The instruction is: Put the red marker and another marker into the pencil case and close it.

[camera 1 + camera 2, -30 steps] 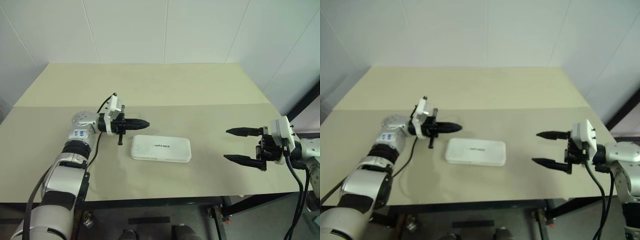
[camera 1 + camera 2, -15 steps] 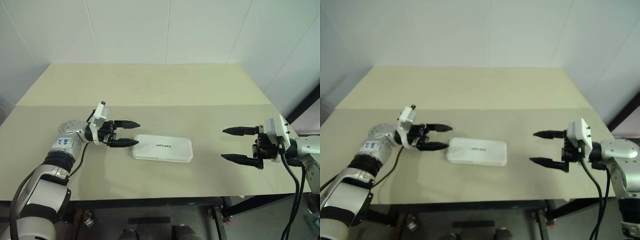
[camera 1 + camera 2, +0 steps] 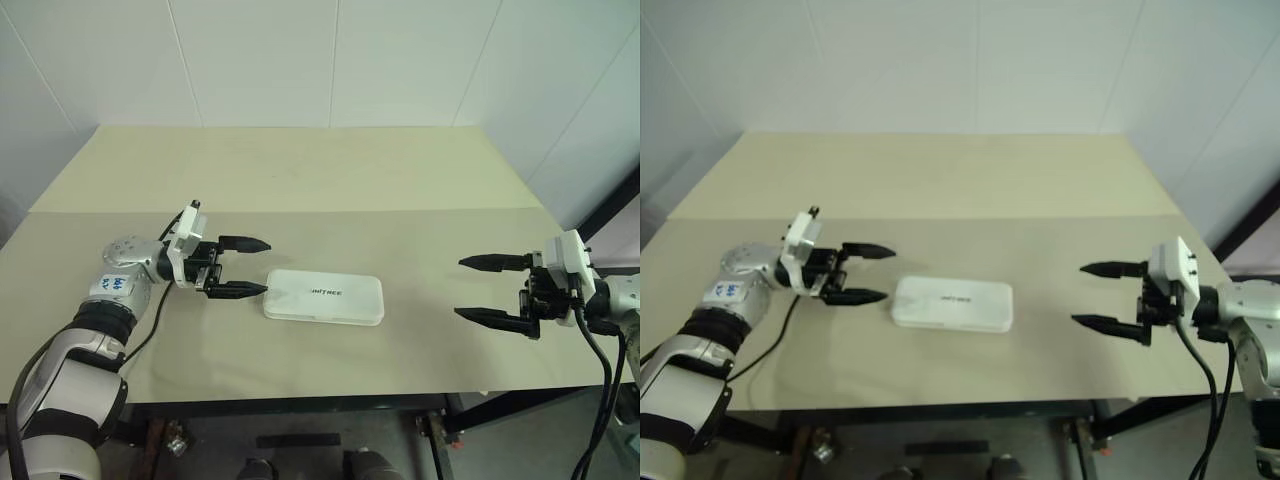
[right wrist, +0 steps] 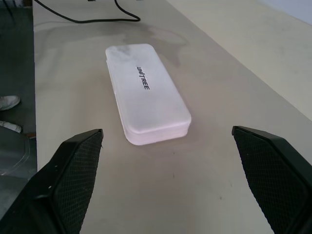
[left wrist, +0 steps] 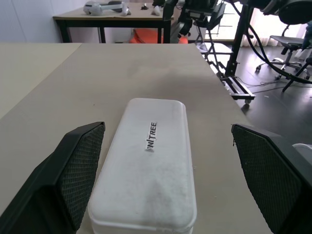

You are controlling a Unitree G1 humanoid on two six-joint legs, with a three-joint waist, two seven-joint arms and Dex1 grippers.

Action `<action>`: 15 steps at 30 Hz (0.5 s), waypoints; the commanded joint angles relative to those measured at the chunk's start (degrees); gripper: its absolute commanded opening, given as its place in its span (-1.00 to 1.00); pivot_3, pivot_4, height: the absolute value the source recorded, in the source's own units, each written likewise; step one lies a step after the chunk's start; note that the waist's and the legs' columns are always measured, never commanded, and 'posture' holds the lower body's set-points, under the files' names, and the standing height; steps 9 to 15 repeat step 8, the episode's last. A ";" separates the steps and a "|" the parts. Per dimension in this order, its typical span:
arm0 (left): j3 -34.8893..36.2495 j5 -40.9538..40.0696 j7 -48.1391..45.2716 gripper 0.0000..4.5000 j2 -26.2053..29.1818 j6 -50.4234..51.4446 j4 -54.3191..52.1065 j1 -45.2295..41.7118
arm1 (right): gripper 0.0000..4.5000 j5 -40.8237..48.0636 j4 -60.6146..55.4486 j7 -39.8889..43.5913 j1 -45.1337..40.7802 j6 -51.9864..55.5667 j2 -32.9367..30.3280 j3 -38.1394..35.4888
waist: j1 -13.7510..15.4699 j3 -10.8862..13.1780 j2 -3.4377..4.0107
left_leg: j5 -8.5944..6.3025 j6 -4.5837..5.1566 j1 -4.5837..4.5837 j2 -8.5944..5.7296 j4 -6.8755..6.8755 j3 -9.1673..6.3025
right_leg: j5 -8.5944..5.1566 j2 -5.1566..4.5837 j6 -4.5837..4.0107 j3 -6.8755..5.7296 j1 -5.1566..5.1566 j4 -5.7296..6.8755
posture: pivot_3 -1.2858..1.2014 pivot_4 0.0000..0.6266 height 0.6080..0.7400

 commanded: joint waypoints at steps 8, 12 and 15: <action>0.01 -1.29 -6.41 0.98 2.21 0.08 0.52 -3.18 | 1.00 2.37 -8.59 -6.07 3.26 0.39 3.64 -1.69 | -0.01 0.00 0.00 | 0.00 0.00 0.00 -0.02 0.04 0.02 | 0.00 0.02 0.00 0.01 0.01 0.01 | 0.03 -0.52 1.00; 0.01 -1.29 -6.41 0.98 2.21 0.08 0.52 -3.18 | 1.00 2.37 -8.59 -6.07 3.26 0.39 3.64 -1.69 | -0.01 0.00 0.00 | 0.00 0.00 0.00 -0.02 0.04 0.02 | 0.00 0.02 0.00 0.01 0.01 0.01 | 0.03 -0.52 1.00; 0.01 -1.29 -6.41 0.98 2.21 0.08 0.52 -3.18 | 1.00 2.37 -8.59 -6.07 3.26 0.39 3.64 -1.69 | -0.01 0.00 0.00 | 0.00 0.00 0.00 -0.02 0.04 0.02 | 0.00 0.02 0.00 0.01 0.01 0.01 | 0.03 -0.52 1.00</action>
